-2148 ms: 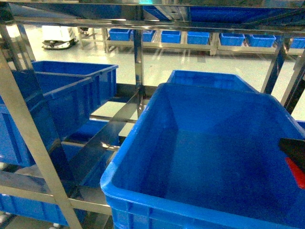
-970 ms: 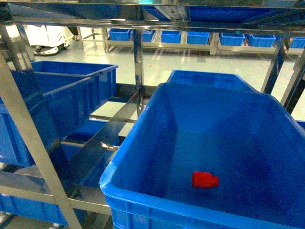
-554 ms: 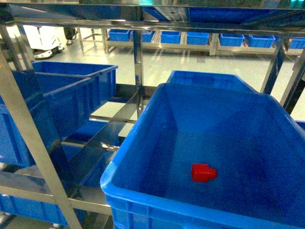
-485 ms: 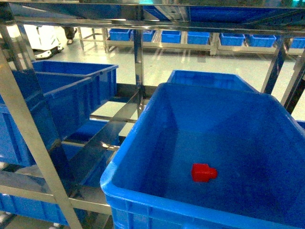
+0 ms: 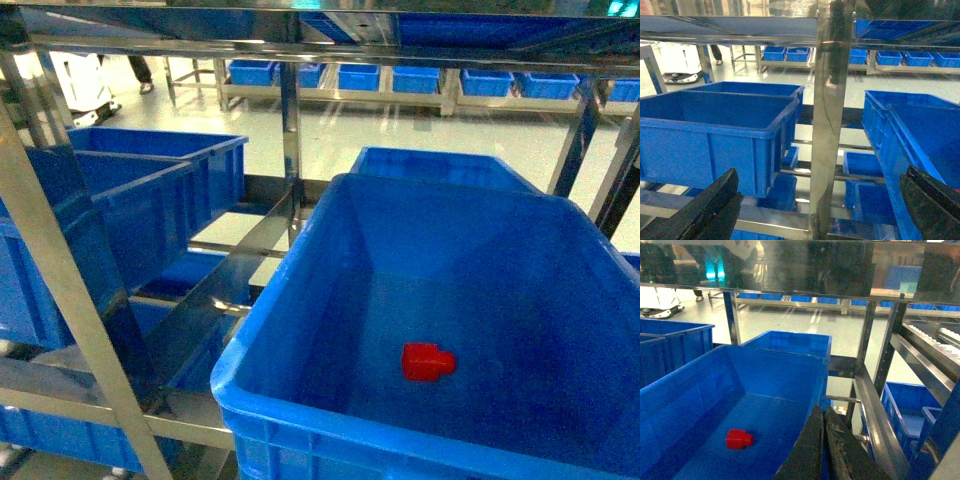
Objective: Pick red block from blue box to shelf
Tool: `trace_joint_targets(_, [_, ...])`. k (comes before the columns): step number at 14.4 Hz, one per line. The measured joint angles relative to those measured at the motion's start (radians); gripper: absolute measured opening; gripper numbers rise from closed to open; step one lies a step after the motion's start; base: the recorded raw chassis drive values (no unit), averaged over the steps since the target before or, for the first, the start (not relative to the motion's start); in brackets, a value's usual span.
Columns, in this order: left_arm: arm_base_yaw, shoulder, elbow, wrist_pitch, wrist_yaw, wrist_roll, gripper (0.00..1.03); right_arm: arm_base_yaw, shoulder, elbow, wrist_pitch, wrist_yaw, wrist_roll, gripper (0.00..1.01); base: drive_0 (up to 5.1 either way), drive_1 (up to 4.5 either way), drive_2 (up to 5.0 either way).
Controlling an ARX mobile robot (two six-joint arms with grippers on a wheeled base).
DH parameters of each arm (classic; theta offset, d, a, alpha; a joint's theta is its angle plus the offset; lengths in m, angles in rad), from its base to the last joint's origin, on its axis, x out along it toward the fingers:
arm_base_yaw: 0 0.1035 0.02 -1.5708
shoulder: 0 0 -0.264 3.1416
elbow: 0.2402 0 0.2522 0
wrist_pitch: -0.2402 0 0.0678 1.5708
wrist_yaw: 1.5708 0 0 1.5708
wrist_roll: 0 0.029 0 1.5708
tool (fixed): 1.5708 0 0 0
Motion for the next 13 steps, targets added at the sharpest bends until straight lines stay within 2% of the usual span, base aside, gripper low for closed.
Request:
trace_joint_targets(9, [0.0, 0.0, 0.0, -0.001, 0.0, 0.0, 0.98, 0.0, -0.072, -0.074, 0.013, 0.0, 0.0, 0.02, 0.0, 0.0, 0.0])
trace_joint_targets(10, [0.0, 0.0, 0.0, 0.0, 0.0, 0.0, 0.98, 0.0, -0.072, -0.074, 0.013, 0.0, -0.001, 0.07, 0.0, 0.0, 0.0])
trace_joint_targets(11, [0.0, 0.0, 0.0, 0.0, 0.0, 0.0, 0.98, 0.0, -0.072, -0.074, 0.013, 0.0, -0.001, 0.2, 0.0, 0.0, 0.0])
trace_joint_targets(13, [0.0, 0.0, 0.0, 0.0, 0.0, 0.0, 0.98, 0.0, -0.072, -0.074, 0.013, 0.0, -0.001, 0.36, 0.0, 0.0, 0.0])
